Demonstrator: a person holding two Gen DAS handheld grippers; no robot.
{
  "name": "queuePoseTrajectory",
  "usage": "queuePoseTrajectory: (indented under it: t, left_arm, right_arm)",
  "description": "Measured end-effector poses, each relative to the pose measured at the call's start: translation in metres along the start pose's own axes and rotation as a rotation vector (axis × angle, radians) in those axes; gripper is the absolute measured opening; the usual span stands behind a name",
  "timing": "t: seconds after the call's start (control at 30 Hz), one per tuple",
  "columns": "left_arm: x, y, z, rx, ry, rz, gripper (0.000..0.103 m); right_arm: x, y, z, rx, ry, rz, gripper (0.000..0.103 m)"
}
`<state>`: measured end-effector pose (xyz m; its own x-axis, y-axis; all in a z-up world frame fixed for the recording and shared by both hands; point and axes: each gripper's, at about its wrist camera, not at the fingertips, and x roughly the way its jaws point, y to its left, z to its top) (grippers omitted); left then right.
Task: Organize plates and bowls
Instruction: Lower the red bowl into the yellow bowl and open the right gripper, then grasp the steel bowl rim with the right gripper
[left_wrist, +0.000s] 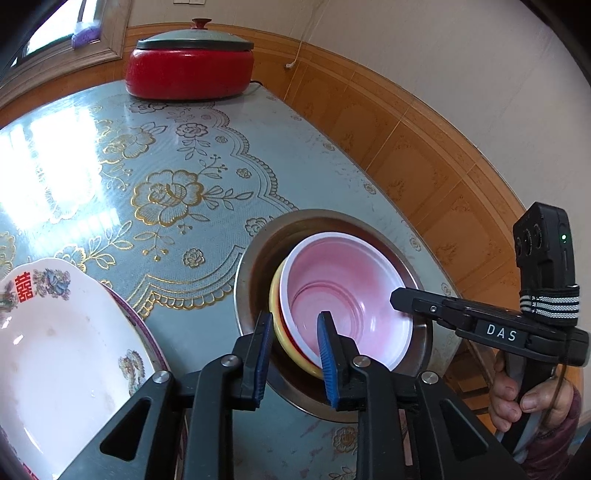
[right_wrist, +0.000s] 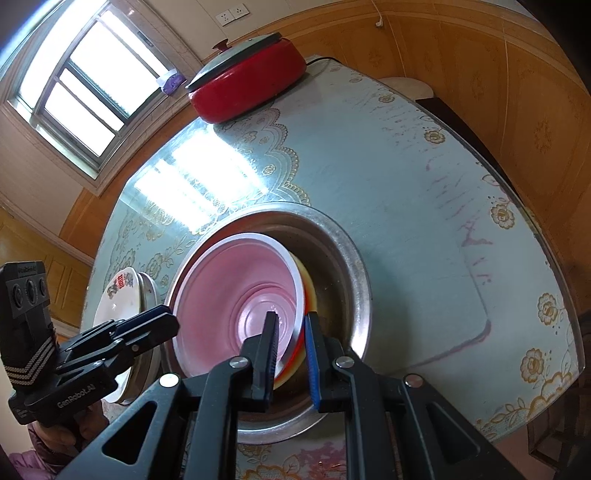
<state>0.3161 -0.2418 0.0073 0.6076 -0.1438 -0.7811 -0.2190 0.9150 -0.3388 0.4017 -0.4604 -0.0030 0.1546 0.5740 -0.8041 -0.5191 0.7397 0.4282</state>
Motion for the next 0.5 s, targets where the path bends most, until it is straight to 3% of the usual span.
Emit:
queuePoseTrajectory:
  t: [0.23, 0.37, 0.5]
  left_arm:
    - [-0.011, 0.012, 0.003, -0.032, -0.048, 0.036, 0.03]
    - [-0.012, 0.016, 0.003, -0.034, -0.052, 0.047, 0.03]
    - [-0.012, 0.015, 0.0, -0.017, -0.056, 0.054, 0.029]
  right_arm:
    - [-0.007, 0.0, 0.001, 0.006, -0.023, -0.013, 0.03]
    - [-0.017, -0.003, 0.003, 0.01, -0.067, -0.014, 0.031]
    - [-0.023, -0.011, 0.004, 0.014, -0.094, -0.081, 0.031]
